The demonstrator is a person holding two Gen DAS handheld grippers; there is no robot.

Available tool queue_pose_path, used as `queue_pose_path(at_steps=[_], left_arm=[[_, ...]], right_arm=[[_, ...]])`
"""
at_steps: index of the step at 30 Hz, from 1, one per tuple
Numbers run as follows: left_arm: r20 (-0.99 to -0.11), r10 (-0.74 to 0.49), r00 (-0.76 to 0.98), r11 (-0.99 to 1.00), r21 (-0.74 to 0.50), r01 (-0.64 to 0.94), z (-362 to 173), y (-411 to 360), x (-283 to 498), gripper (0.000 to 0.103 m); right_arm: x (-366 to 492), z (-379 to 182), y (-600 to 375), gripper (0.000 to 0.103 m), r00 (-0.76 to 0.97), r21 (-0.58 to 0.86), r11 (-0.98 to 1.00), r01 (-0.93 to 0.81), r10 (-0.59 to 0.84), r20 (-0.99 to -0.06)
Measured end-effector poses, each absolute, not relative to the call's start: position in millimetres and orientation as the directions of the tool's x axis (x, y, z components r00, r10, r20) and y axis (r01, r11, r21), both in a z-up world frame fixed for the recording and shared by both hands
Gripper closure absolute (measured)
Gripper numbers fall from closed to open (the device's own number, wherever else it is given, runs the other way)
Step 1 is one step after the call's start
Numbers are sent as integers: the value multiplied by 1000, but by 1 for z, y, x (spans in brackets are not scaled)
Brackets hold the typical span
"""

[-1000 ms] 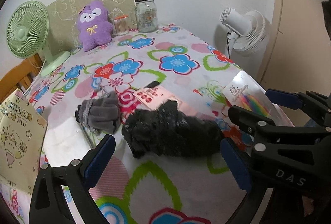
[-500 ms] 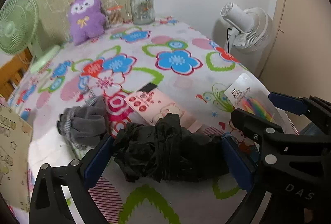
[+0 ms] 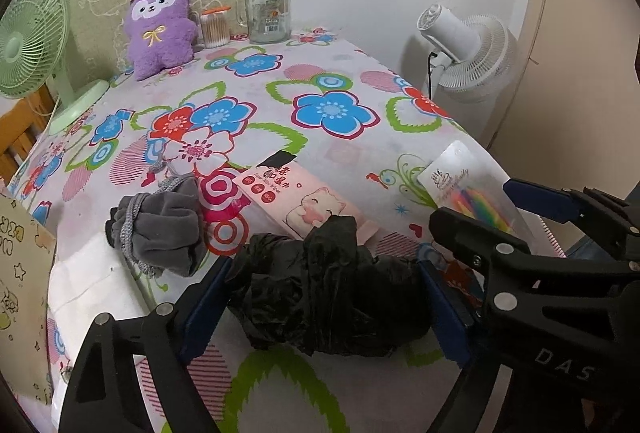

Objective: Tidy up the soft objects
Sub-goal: 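Grasp the black plastic bag with the left gripper while the right grasps the candle card, then lift the black bag with the left gripper while the right lifts the candle card toward the box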

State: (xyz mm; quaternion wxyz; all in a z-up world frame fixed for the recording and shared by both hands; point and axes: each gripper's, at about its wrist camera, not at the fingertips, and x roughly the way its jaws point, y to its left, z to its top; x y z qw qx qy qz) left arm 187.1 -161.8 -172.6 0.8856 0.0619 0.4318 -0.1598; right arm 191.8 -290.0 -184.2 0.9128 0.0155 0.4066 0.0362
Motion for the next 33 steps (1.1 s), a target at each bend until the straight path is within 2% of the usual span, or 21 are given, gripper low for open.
queue_pose_path(at_steps=[33], left_arm=[[-652,-202,731,954,36,296,-89,-123,112,13]], right_arm=[[116,-106,-252,31,787,82,993,-89,120,-606]])
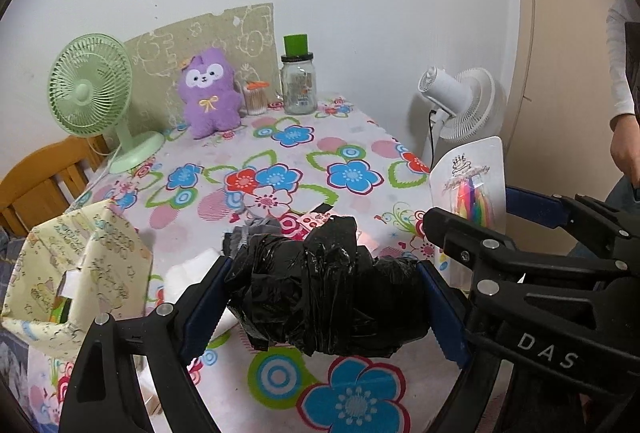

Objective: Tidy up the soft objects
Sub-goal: 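Lift the black bag with the left gripper while the right lifts the candle card toward the box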

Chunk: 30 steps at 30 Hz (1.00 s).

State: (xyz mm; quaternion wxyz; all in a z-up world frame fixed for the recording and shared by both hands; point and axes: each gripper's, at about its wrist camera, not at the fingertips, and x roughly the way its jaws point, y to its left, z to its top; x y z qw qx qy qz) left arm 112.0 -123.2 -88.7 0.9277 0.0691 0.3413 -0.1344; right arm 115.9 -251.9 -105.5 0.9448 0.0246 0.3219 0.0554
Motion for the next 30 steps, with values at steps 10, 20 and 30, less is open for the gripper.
queue_pose_path(at_steps=[10,20,30], left_arm=[[-626,-193,755,959,43,281,-69,-104,95,13],[-604,-201,771,959,38,279,-51,-85,91,12],[-589,-186,787,963,49,265,-40,-61,92,12]], right_arm=[[99,-86,-234,31,806,80,991,-108,134,-576],[92,-64,-211,31,820,72,991,-115,136,-555],[96,-51,-182,31,824,64,988,-142,154,-546]])
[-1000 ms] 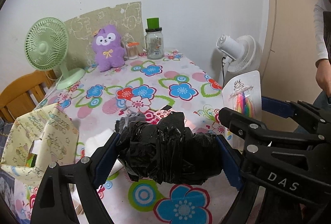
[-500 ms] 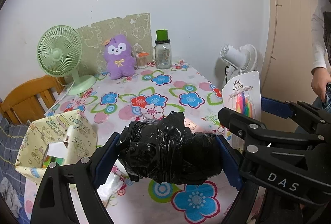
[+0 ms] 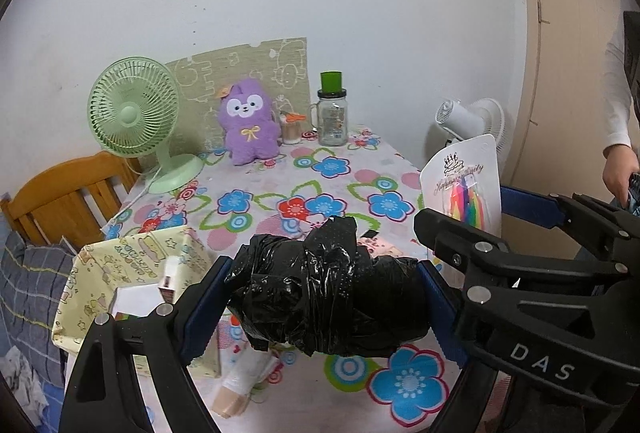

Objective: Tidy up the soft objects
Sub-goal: 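Lift the black bag with the left gripper while the right lifts the candle card toward the box, then carry the black bag with the left gripper while the right carries the candle card over the box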

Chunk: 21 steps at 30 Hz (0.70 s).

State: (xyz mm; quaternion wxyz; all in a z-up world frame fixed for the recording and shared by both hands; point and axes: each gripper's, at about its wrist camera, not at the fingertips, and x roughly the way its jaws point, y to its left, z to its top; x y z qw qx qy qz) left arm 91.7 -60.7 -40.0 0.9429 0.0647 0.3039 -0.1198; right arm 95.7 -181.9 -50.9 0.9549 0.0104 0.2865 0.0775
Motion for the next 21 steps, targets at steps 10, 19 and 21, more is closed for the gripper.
queue_pose_path(at_steps=[10,19,21], left_arm=[[-587,-168,792,967,59,249,-36,-28,99,12],[-598,-134,790,975,61,211,-38,6,112,12],[-603,-129,787,977,56,204,-39,14,115,12]], right_arm=[[110,-49,-146,31,813,65,983,-171,178,-554],[127,-51,-110,31,798,68,975,-211,213,-565],[132,-52,-102,31,792,68,973,-220,219,-570]])
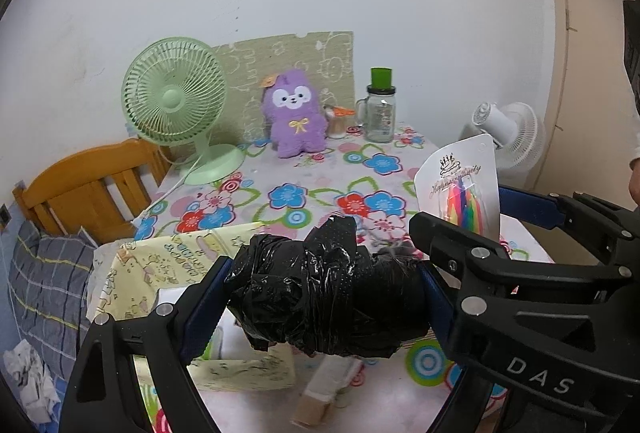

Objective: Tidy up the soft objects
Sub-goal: 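Carry the black bag with the left gripper while the right carries the candle card over the box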

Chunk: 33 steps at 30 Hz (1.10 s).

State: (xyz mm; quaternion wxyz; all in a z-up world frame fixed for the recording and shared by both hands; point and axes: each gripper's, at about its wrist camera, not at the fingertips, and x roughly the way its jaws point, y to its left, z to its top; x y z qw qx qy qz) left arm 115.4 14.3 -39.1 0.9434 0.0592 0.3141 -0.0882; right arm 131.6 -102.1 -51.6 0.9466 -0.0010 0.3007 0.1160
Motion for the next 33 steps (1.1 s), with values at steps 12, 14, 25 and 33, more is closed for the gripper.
queue_pose_path(at_steps=[12,14,25,33], left_arm=[[-623,-102,775,990,14,141,-42,61,133,12],[-624,-95,776,991,12,131,-43,68,135,12],[-638,-66,767,995,18,101,-54,96,150,12],[-655,-33,755,998,24,64,-59,121,157,12]], right_arm=[[154,-52,-54,31,767,65,955,-291,273,-581],[156,-53,-47,31,763,60,952,-301,279,-584],[173,-59,-17,31,742,88,942,-324,310,-594],[188,-63,10,31,742,78,942,-327,307,-596]])
